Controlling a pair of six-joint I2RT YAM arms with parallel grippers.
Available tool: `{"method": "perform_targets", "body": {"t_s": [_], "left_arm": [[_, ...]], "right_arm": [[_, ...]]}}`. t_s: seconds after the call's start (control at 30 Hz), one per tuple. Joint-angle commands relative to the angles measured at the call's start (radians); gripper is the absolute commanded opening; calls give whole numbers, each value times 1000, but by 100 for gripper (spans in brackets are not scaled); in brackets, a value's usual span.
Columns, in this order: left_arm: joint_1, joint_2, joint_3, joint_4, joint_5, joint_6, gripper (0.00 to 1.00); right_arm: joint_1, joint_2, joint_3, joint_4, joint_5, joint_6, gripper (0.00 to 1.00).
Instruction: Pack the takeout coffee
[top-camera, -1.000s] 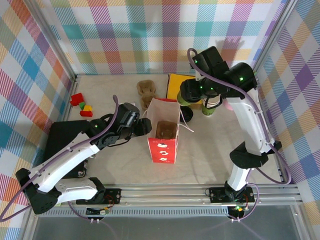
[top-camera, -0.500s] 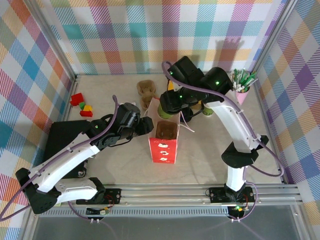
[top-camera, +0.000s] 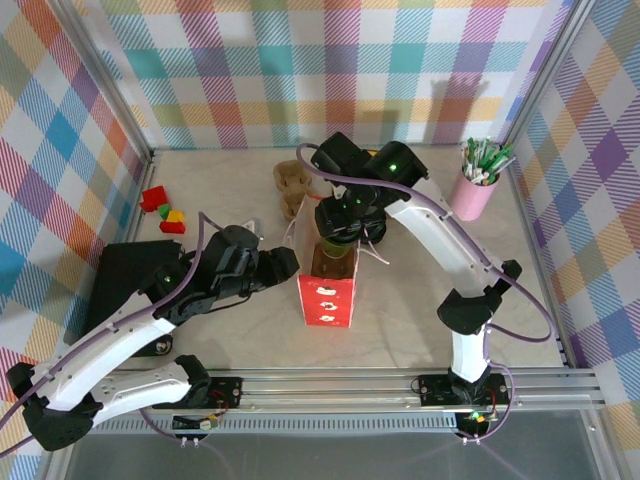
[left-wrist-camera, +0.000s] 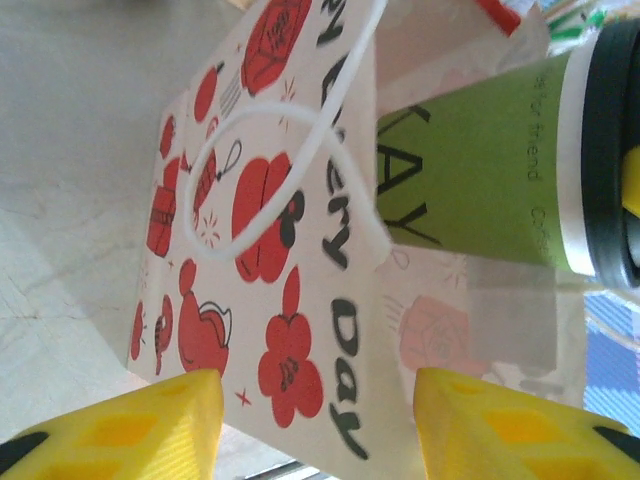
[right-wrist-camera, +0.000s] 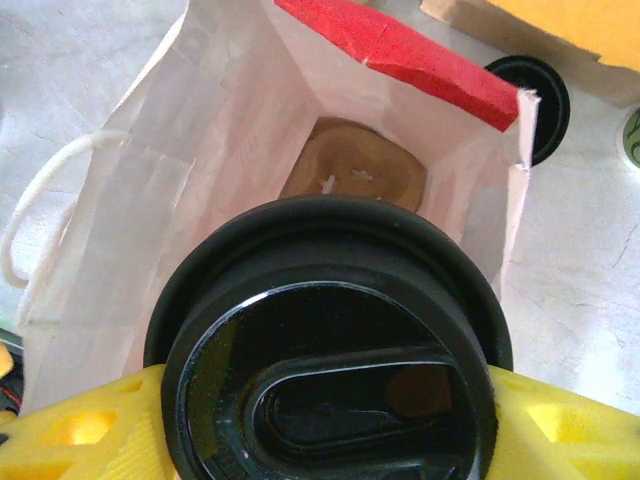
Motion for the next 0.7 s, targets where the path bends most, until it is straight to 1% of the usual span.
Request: {"method": "perform_targets", "body": {"t_s": [0.0,0.17,0.27,0.43,0.47,0.53,0.67], "left_arm": [[-16,4,-57,127,94,-22,47],[-34,43,-125,282,152,-47,39],[-54,64,-143,354,159,-70,35],[-103,111,-149,519,165,-110,35],[-111,126,-135,514,166,-111,35],[-119,135,-102,448,150,-93,37],[-124,72,-67,280,70,-40,46]], "right_arm": [[15,15,-18,8,9,28,64],[21,41,-40,28,25,28,64],[20,58,-37,24,42,26,64],[21,63,-33,21,57,26,65],[20,63,-35,19,62,28,64],[20,62,-41,15,72,29,64],[20,49,-89,36,93,33,65]]}}
